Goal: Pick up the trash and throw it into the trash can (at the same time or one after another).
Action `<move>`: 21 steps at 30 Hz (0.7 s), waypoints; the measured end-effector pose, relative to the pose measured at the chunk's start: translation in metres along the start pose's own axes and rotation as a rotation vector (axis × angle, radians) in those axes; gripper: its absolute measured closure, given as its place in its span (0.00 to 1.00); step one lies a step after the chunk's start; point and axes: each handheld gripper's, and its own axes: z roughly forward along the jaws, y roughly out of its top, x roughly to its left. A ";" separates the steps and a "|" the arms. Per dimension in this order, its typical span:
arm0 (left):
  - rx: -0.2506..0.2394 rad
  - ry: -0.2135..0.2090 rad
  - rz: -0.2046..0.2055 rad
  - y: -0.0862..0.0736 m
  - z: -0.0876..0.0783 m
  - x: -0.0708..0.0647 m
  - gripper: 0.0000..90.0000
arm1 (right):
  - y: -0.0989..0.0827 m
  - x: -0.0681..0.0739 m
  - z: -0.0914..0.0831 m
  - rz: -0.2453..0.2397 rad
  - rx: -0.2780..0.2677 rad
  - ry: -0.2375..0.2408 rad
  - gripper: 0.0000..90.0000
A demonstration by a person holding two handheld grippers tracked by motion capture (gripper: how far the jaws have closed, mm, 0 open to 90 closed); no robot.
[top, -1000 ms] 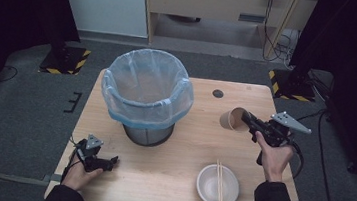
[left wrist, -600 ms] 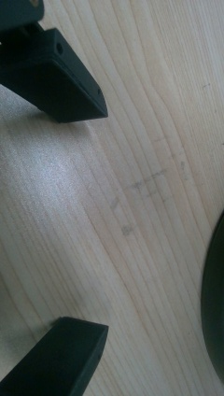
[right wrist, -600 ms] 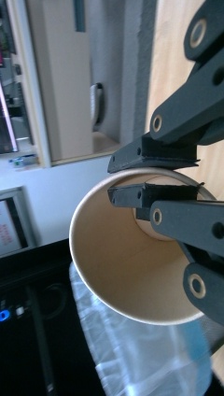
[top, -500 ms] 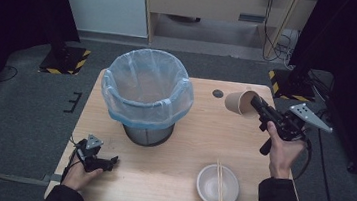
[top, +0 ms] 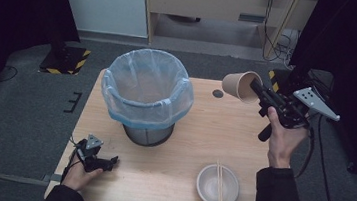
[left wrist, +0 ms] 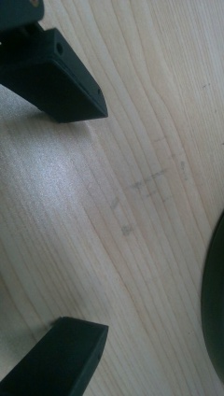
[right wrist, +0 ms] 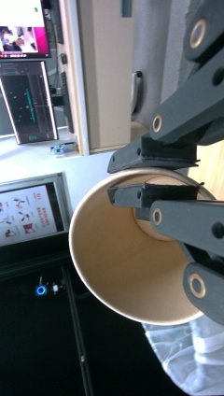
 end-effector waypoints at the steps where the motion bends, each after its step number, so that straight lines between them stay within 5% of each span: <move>1: 0.000 0.000 0.000 0.000 0.000 0.000 0.00 | 0.002 0.002 0.001 -0.001 -0.003 0.003 0.92; 21: 0.000 -0.001 0.001 0.000 0.000 0.000 0.00 | 0.026 0.028 0.031 -0.022 -0.042 0.056 0.92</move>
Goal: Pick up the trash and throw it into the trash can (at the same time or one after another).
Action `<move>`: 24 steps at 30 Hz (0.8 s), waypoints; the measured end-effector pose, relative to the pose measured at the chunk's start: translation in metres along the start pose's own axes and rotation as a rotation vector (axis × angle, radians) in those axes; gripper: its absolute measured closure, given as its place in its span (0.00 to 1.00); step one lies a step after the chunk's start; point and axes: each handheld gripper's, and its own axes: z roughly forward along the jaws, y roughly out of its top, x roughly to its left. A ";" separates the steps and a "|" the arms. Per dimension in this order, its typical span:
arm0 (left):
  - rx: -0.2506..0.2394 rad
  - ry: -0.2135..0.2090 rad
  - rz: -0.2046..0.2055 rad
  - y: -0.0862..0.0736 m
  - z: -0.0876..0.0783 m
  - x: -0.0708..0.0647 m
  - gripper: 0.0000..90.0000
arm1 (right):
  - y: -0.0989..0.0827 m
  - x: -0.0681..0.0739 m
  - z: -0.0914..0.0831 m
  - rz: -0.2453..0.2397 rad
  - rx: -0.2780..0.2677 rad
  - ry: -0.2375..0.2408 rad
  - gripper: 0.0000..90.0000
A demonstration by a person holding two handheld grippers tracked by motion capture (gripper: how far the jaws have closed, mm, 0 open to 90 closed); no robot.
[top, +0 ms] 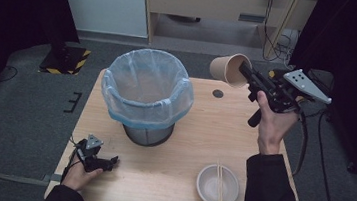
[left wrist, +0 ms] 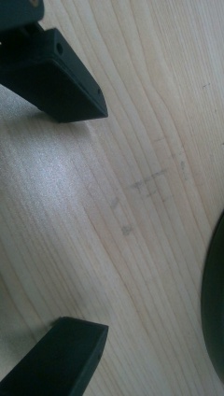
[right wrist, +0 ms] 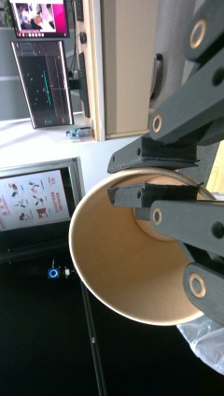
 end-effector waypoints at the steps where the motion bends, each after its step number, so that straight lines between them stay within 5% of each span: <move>1: 0.000 0.000 0.000 0.000 0.000 0.000 0.00 | 0.000 0.001 0.002 -0.003 0.003 0.004 0.92; 24: 0.001 -0.004 0.005 0.000 0.000 0.000 0.00 | 0.004 0.026 0.052 -0.019 0.043 0.069 0.92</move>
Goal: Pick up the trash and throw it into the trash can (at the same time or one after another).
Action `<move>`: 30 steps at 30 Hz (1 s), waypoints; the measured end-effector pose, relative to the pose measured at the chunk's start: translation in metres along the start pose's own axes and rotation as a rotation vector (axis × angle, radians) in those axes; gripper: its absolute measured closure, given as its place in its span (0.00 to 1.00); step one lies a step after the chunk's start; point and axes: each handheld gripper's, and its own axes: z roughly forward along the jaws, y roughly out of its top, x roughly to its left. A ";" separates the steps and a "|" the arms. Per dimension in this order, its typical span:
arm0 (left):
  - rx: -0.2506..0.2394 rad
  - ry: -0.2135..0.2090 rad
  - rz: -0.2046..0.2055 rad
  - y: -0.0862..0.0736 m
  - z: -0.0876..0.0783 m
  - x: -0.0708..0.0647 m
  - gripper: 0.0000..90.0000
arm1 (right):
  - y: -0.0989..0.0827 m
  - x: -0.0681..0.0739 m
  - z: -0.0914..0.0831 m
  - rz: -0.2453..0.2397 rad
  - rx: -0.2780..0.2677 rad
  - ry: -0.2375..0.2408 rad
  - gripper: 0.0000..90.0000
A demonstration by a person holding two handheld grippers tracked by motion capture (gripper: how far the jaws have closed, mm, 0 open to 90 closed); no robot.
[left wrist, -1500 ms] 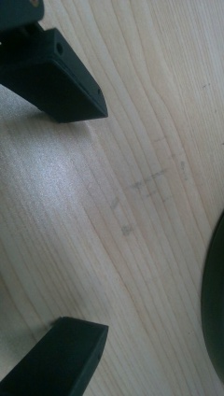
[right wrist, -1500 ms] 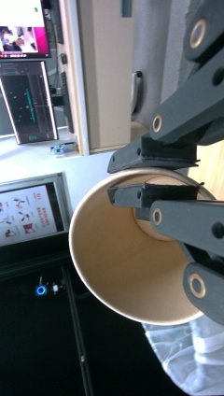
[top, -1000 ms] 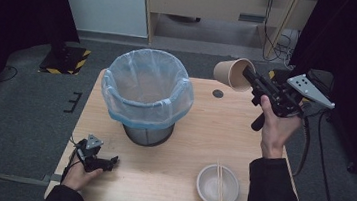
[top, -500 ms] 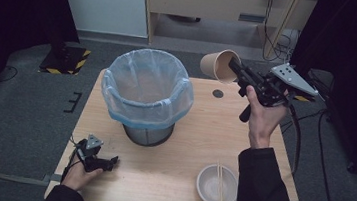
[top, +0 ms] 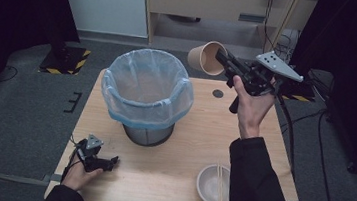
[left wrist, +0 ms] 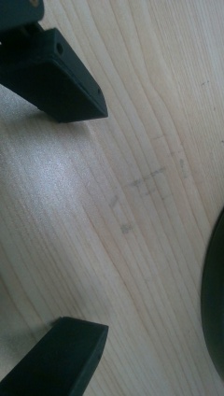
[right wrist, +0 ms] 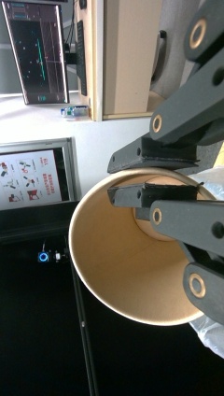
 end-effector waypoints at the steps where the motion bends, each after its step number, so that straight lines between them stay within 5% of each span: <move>1: 0.000 0.000 0.000 0.000 0.000 0.000 0.00 | 0.001 0.001 0.002 -0.002 0.003 0.002 0.92; 30: -0.002 -0.002 0.000 0.000 0.000 0.000 0.00 | -0.027 0.036 0.071 0.005 0.120 0.073 0.92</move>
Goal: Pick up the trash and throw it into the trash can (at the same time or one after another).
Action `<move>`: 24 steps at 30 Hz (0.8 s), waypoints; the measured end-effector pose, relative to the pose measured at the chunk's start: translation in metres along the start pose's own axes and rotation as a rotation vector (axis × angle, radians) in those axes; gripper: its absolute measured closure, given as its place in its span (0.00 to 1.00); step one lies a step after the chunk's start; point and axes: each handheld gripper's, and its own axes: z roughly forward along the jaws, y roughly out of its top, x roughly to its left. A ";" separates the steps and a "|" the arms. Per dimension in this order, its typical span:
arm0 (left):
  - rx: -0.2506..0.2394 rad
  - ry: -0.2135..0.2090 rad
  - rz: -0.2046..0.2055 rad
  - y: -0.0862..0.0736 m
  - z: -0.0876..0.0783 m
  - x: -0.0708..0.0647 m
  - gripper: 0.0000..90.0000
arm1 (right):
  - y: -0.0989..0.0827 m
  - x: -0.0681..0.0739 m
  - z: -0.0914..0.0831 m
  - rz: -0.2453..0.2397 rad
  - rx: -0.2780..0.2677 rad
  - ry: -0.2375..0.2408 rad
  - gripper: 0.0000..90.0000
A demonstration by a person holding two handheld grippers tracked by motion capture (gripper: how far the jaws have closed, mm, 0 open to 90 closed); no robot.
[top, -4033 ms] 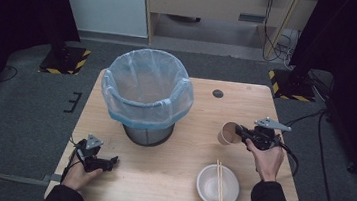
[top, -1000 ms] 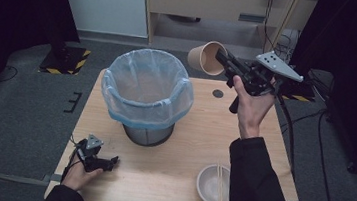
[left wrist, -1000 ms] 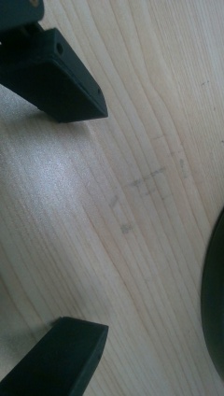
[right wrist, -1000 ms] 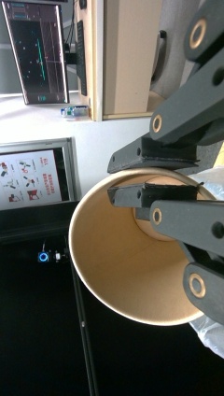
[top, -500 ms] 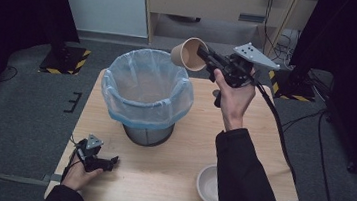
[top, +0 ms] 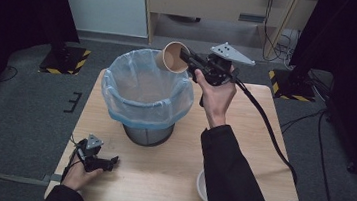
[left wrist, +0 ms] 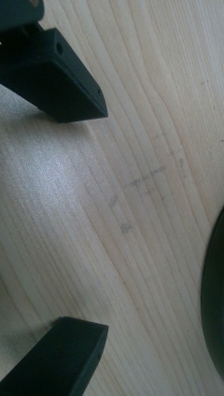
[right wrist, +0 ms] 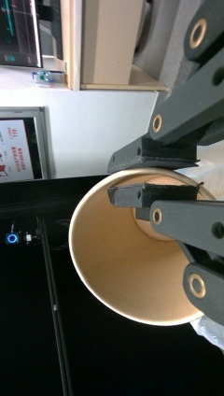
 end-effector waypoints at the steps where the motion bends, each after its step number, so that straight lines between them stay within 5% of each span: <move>1: 0.000 0.000 0.000 0.000 0.000 0.000 0.00 | -0.002 0.000 0.002 -0.001 0.007 0.000 0.92; 15: -0.001 0.000 0.001 0.000 0.000 0.000 0.00 | -0.025 0.004 0.027 -0.023 0.106 0.003 0.90; 24: -0.001 -0.001 0.001 0.000 0.000 0.000 0.00 | -0.023 0.001 0.027 -0.029 0.115 0.014 0.75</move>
